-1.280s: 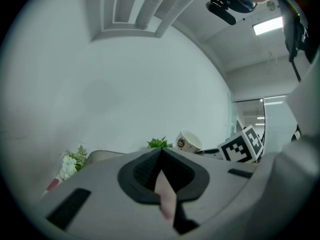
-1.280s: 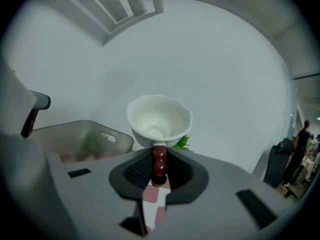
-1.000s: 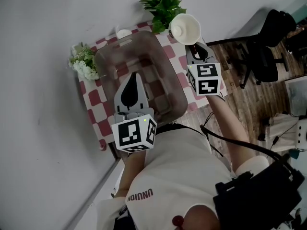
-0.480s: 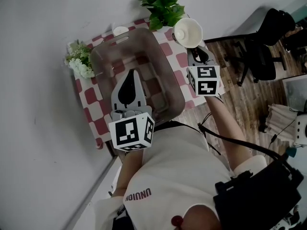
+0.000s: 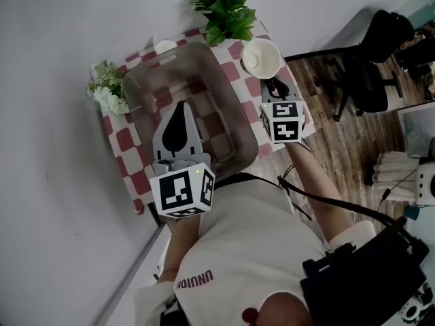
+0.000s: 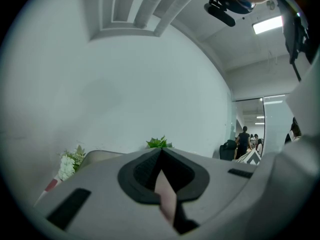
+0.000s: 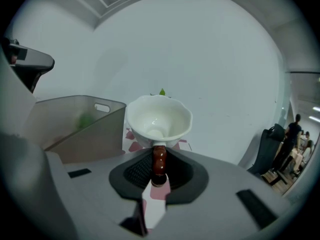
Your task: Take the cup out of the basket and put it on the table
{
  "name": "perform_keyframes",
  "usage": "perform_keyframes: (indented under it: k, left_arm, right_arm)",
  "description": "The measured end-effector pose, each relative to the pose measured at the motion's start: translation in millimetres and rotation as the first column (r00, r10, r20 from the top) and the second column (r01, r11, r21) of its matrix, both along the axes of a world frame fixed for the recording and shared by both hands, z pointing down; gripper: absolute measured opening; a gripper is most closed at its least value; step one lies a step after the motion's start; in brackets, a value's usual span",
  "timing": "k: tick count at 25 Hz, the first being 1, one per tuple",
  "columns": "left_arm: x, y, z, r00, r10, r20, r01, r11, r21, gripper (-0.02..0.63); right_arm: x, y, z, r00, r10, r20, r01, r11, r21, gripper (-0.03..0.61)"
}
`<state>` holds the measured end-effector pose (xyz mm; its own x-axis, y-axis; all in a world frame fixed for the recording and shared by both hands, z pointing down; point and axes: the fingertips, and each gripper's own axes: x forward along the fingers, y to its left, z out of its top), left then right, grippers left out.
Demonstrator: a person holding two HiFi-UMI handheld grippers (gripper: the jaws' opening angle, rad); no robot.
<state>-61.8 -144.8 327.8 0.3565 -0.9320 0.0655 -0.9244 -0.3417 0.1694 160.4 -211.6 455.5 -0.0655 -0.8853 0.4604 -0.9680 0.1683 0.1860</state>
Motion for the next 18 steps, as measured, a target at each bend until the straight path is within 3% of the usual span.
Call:
perform_keyframes:
  k: [18]
  left_arm:
    - [-2, 1, 3, 1.000, -0.007, 0.007, 0.007, 1.000, -0.009, 0.012]
  right_arm:
    - [5, 25, 55, 1.000, 0.019, -0.010, -0.020, 0.993, -0.116, 0.063]
